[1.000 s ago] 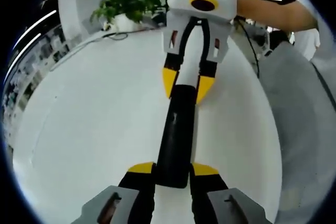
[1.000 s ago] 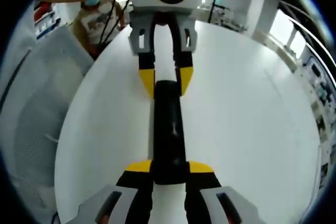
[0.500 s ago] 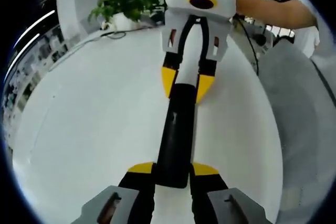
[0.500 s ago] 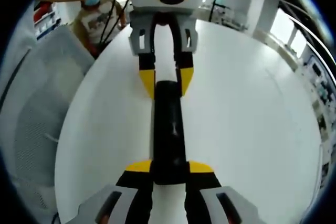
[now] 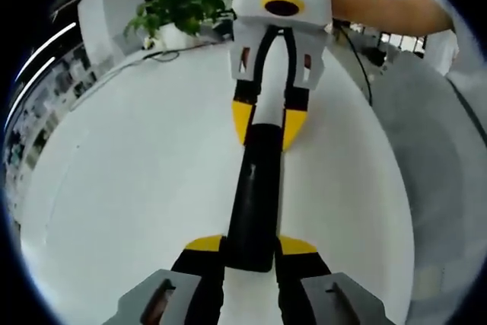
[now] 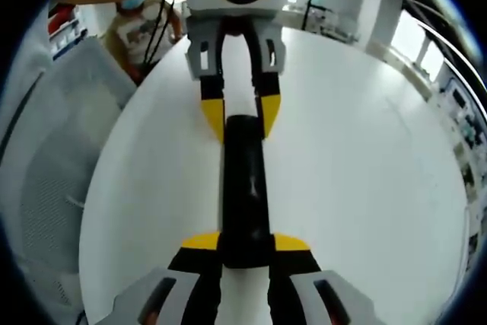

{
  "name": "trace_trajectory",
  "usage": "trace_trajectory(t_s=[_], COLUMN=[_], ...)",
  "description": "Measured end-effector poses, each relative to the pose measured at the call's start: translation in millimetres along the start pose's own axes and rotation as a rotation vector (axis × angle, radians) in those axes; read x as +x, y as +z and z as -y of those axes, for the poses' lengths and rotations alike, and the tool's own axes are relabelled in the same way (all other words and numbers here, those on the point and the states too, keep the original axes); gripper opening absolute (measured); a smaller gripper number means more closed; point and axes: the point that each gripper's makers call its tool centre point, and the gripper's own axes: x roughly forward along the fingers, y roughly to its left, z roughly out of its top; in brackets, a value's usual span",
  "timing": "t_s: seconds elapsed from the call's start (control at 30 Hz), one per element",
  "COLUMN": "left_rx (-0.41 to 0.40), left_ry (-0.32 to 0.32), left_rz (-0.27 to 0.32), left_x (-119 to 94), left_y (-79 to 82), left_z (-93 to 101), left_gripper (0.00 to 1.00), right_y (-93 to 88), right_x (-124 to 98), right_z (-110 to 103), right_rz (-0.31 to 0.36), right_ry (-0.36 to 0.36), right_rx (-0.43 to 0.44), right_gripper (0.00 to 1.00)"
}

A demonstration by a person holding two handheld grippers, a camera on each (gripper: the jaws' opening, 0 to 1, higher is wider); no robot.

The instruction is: Press the specified remote control buttons in sequence, fully releasing each button before pressing the next.

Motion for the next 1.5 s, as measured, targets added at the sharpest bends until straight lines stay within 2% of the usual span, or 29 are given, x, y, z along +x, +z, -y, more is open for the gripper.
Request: trace_trajectory(t_s=[0.27,0.73,1.1,1.5], left_rx=[0.024,0.028,0.035,0.042], left_ry=[0.004,0.014,0.022,0.019], left_rz=[0.017,0.09,0.111,0.1], left_x=[0.0,-1.3,-1.5,-1.2], left_y=[-0.2,0.3,1.3,1.6], left_z=[-0.2,0.9,2.4,2.2], left_gripper=[0.24,0.25,0.24,0.24], right_y=[0.0,0.7,0.7,1.2], right_x=[0.0,0.7,1.2,1.1], right_z=[0.1,-0.5,0.0,-0.2], right_rz=[-0.003,0.002,0.003,-0.005], right_ry=[0.004,-0.004,-0.002,-0.005], right_rx=[-0.002,0.001,-0.002,-0.014], right_gripper=[0.19,0.19,0.19,0.2])
